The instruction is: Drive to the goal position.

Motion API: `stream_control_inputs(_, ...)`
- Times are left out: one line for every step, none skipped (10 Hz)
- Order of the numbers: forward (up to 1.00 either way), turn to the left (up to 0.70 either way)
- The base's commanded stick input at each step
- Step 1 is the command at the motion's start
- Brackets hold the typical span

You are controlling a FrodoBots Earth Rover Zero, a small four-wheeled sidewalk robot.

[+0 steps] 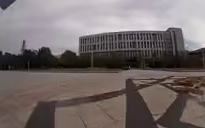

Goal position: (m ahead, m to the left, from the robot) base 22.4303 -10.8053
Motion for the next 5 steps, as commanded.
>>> stream_control_inputs(0.7, 0.0)
stream_control_inputs(0.7, 0.0)
stream_control_inputs(0.7, 0.0)
stream_control_inputs(0.7, 0.0)
stream_control_inputs(0.7, 0.0)
